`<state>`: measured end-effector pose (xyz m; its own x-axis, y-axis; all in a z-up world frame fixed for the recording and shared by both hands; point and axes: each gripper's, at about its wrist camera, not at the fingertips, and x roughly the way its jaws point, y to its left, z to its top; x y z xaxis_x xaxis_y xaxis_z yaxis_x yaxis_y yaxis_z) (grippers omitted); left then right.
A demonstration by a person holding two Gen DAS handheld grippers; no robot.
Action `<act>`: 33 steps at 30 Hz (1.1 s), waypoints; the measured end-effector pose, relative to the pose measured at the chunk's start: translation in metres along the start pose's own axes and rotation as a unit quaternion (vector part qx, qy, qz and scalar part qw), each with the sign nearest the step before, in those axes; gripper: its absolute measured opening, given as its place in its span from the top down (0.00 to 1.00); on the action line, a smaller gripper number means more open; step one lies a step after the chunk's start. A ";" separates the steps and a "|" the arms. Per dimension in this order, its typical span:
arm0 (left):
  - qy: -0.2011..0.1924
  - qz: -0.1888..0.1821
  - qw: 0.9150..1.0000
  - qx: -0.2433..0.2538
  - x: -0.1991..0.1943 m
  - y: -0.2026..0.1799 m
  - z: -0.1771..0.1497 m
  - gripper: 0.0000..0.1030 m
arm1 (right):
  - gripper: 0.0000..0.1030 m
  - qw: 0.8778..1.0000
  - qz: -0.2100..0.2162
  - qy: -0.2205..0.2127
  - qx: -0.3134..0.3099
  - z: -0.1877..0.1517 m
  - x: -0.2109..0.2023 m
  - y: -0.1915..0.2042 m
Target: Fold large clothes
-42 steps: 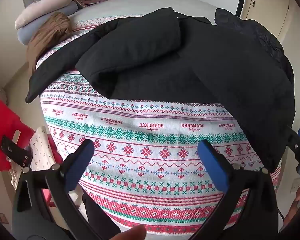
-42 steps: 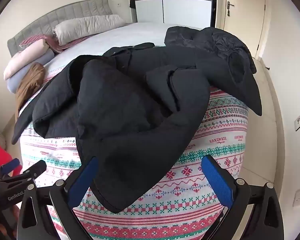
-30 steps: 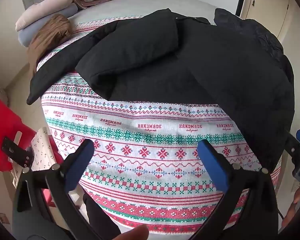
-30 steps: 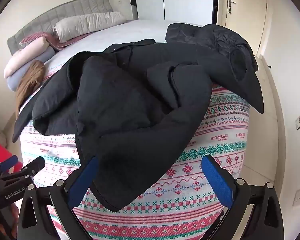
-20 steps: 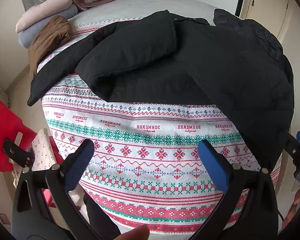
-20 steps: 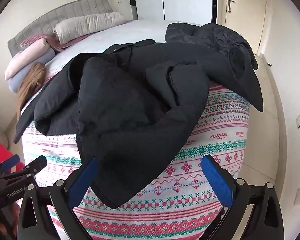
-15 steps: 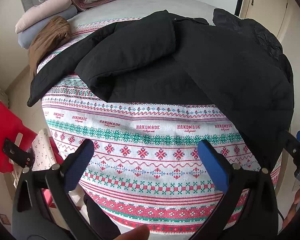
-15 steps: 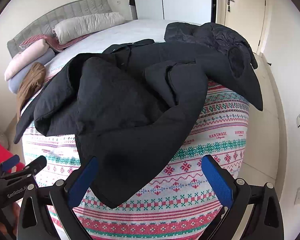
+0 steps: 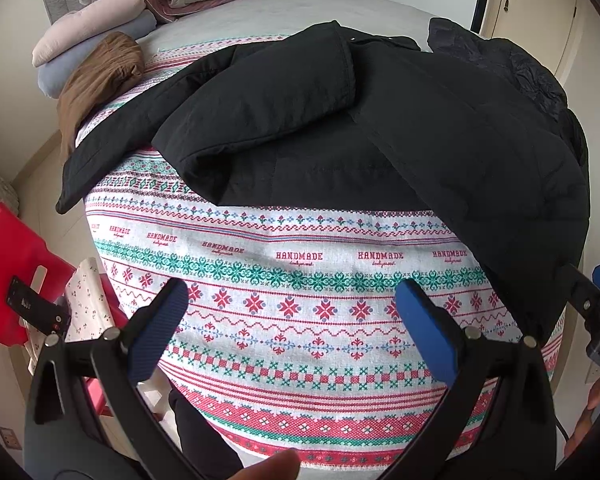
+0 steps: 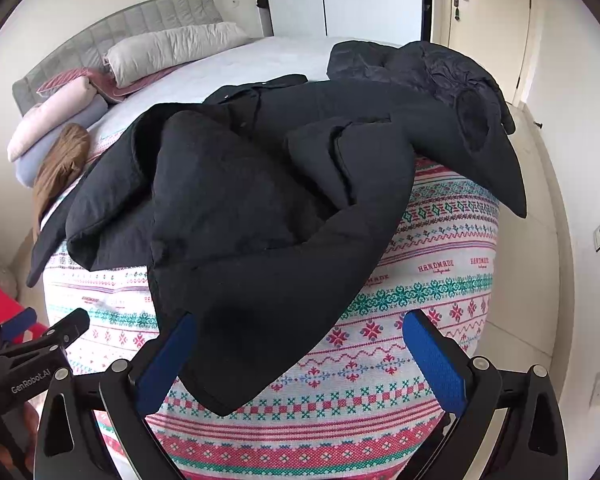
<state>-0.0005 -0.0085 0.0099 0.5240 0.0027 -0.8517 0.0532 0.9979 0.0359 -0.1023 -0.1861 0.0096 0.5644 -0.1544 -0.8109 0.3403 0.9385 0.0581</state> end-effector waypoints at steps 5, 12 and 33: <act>0.002 0.000 1.000 -0.001 0.002 0.002 0.000 0.00 | 0.00 1.000 0.000 0.005 0.002 0.000 0.002 -0.001; 0.004 -0.003 1.000 -0.009 0.006 0.006 0.004 0.00 | 0.00 1.000 -0.018 0.001 0.002 0.001 0.001 -0.003; 0.009 -0.002 0.999 -0.032 0.013 0.018 0.009 0.00 | 0.00 0.999 -0.025 0.011 0.023 0.003 0.005 -0.009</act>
<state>0.0147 0.0088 0.0038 0.5079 0.0002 -0.8614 -0.0004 1.0000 0.0000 -0.1007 -0.1964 0.0065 0.5294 -0.1933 -0.8261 0.4026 0.9143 0.0440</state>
